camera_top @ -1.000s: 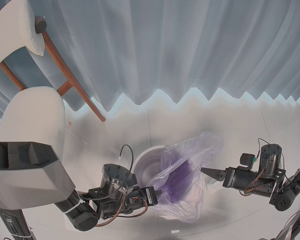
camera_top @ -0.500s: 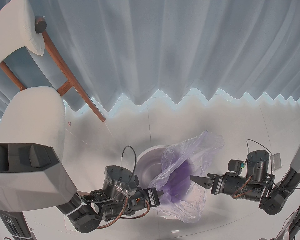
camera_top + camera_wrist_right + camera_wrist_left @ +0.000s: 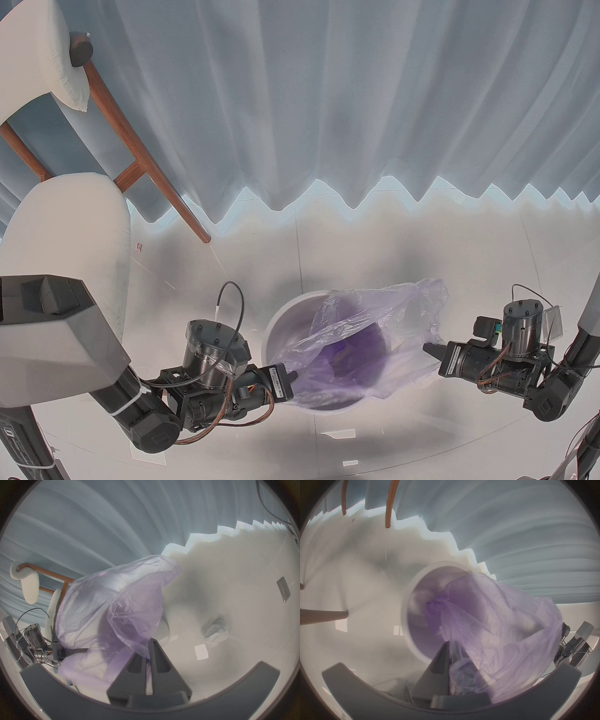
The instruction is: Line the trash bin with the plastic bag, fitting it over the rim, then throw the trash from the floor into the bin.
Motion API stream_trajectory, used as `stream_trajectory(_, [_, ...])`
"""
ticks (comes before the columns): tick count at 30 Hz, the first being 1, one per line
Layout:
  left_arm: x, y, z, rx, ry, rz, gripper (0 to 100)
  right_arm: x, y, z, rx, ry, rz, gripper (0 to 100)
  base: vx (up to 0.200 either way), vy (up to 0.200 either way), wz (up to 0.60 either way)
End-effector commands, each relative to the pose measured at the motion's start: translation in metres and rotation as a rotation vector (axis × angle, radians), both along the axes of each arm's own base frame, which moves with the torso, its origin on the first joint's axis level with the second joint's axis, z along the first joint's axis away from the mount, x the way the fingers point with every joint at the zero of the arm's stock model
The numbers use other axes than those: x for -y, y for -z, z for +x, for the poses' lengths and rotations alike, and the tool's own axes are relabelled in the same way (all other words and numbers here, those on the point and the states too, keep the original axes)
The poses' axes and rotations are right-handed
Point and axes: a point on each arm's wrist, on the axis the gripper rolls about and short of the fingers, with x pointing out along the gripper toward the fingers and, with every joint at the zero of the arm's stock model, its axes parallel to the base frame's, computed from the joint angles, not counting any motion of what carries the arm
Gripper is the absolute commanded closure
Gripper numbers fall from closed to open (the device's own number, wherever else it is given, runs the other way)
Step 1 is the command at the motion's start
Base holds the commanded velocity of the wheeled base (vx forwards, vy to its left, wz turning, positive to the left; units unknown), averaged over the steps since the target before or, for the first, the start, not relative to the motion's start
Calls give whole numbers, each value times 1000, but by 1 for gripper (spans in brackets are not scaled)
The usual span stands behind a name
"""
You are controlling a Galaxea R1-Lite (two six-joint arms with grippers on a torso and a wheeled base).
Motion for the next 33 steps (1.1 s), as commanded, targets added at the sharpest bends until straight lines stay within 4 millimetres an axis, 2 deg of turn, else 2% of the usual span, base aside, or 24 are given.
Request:
stream_trajectory(1, [-14,-2,4,-9,-32,39,100,11,16,5,-64,50,-22,100,0,0,0])
stream_trajectory(3, [-12,7,6,-33,-38,70,100,7,30,12,-84,46,-34,100,0,0,0])
stream_trajectory(7, [-9,17,4,-42,-23,124,100,-7,38,10,-57,-2,-20,100,0,0,0])
stream_trajectory(14, [-23,32,-7,-1,60,304,100,-23,47,-14,-91,-92,-42,100,0,0,0])
stream_trajectory(19, [-31,41,-14,22,124,417,100,-26,59,-26,-149,-127,-80,100,0,0,0])
stream_trajectory(21, [-32,41,-15,34,133,437,100,-26,62,-26,-151,-127,-80,100,0,0,0])
stream_trajectory(29, [-32,56,-13,54,163,552,100,-28,96,-19,-122,-49,-151,100,0,0,0])
stream_trajectory(33, [-32,64,-12,61,170,607,100,-29,98,-15,-111,-49,-158,100,0,0,0])
